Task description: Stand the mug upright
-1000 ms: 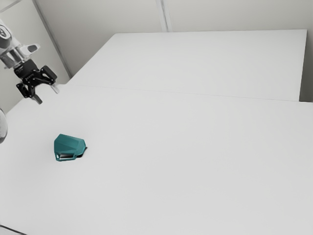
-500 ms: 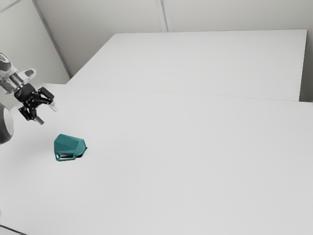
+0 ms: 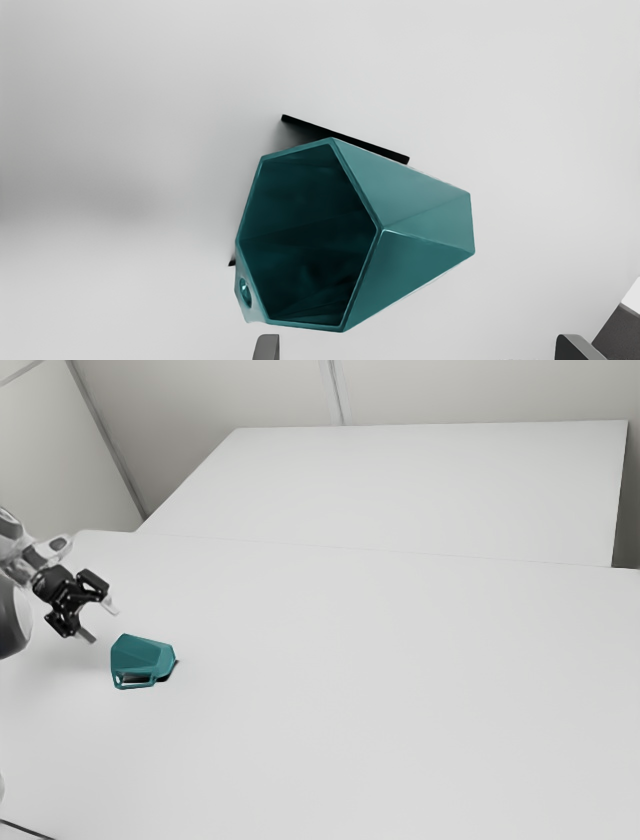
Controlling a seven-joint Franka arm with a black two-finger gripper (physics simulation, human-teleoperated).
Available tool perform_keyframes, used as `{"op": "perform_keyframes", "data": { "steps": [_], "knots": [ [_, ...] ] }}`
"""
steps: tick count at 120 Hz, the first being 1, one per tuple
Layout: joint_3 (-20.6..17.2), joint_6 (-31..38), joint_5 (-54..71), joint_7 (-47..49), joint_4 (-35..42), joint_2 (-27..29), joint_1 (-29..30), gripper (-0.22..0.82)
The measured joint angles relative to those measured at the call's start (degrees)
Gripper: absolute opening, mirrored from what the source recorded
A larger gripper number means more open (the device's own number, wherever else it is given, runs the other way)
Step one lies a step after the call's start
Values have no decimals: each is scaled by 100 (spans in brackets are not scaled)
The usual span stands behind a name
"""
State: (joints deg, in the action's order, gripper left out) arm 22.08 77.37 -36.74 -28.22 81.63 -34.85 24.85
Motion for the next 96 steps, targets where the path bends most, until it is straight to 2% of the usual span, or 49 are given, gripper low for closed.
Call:
{"op": "perform_keyframes", "data": {
  "steps": [53,74,96],
  "knots": [
    [-25,94,-322,-635,76,-257,124,60],
    [-222,137,-459,-817,51,-290,137,60],
    [-256,152,-536,-957,152,-290,163,60]
  ]
}}
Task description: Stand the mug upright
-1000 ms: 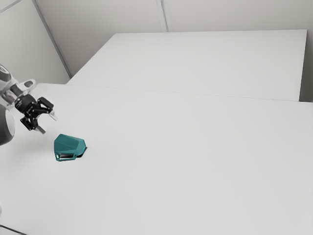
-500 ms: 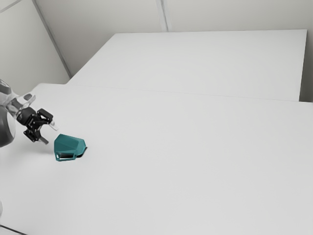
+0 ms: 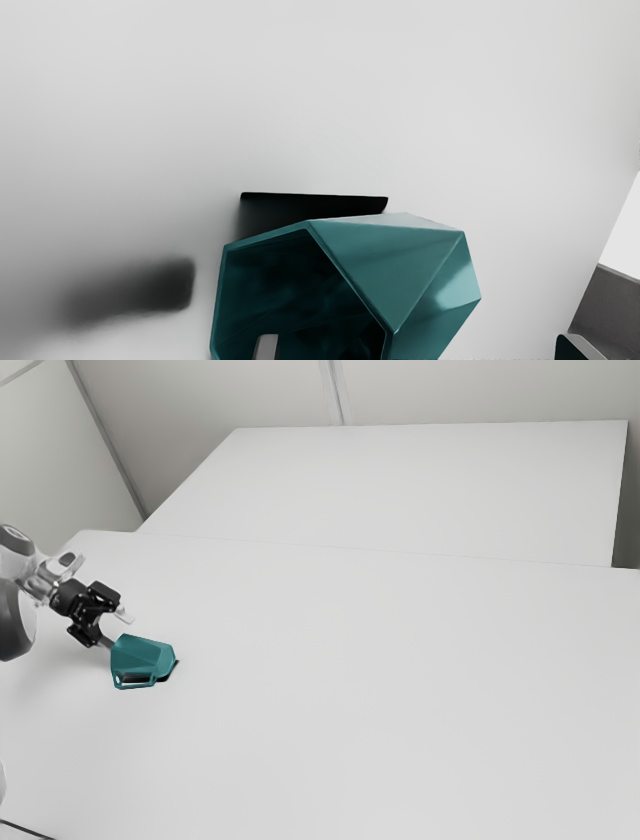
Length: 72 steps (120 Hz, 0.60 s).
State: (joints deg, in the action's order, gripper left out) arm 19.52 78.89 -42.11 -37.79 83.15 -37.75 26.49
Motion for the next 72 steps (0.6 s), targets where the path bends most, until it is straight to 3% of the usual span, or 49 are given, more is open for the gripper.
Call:
{"op": "perform_keyframes", "data": {
  "steps": [60,72],
  "knots": [
    [-318,-22,-41,-212,238,0,-3,60],
    [-360,-29,-42,-234,246,0,-3,50]
  ]
}}
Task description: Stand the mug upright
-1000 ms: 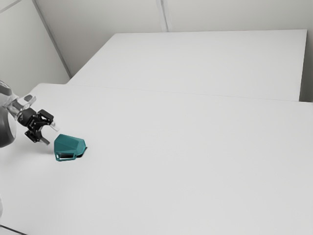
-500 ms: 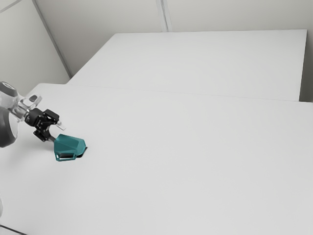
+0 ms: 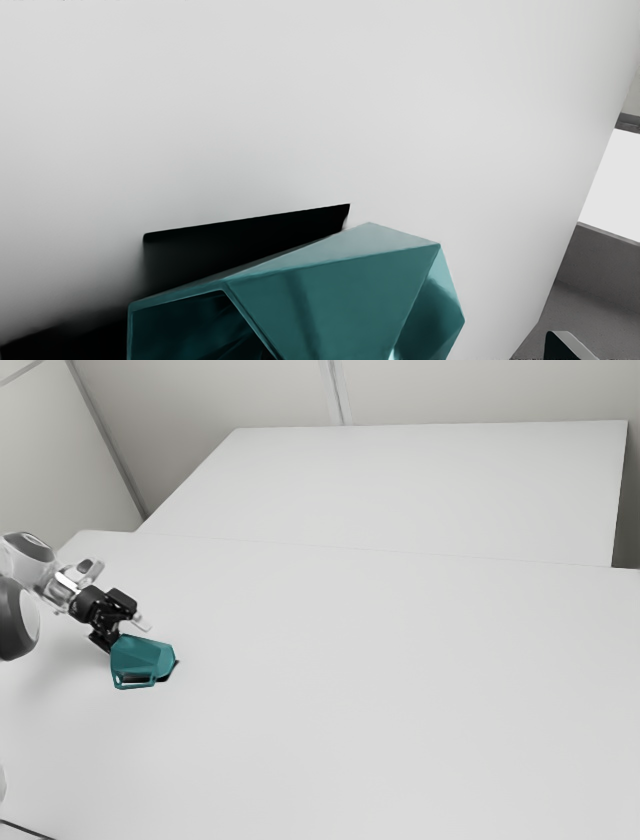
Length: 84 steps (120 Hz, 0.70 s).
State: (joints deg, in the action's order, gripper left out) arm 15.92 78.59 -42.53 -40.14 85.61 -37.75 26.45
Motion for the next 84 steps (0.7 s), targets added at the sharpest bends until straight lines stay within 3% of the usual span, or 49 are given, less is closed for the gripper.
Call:
{"op": "perform_keyframes", "data": {
  "steps": [23,33,68,84],
  "knots": [
    [-48,-11,-55,-39,1,0,2,13],
    [-60,-12,-71,-51,1,0,5,2],
    [-113,-71,-146,-77,-43,147,3,-14],
    [-201,-85,-145,-82,-81,275,-16,-15]
  ]
}}
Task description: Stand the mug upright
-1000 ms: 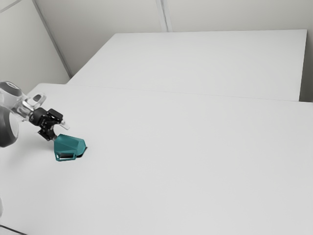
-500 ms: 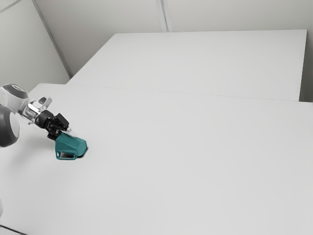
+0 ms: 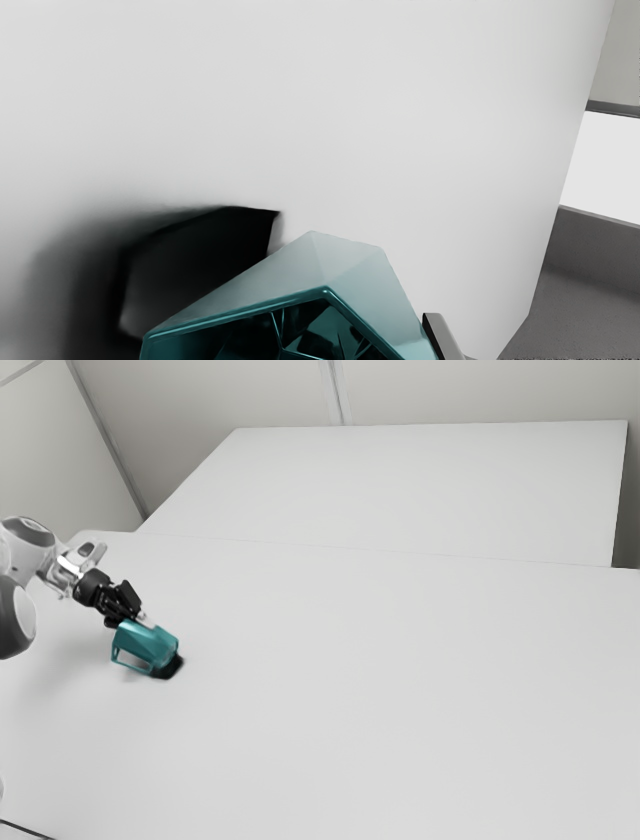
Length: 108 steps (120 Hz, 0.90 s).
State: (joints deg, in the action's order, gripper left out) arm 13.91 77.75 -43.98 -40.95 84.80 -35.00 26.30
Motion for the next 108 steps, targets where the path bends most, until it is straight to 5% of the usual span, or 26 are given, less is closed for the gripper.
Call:
{"op": "perform_keyframes", "data": {
  "steps": [25,62,108],
  "knots": [
    [-223,3,44,37,0,296,-70,-15],
    [-1122,216,1060,302,144,1103,-172,-16],
    [-1199,892,2261,761,1018,2185,-1061,-16]
  ]
}}
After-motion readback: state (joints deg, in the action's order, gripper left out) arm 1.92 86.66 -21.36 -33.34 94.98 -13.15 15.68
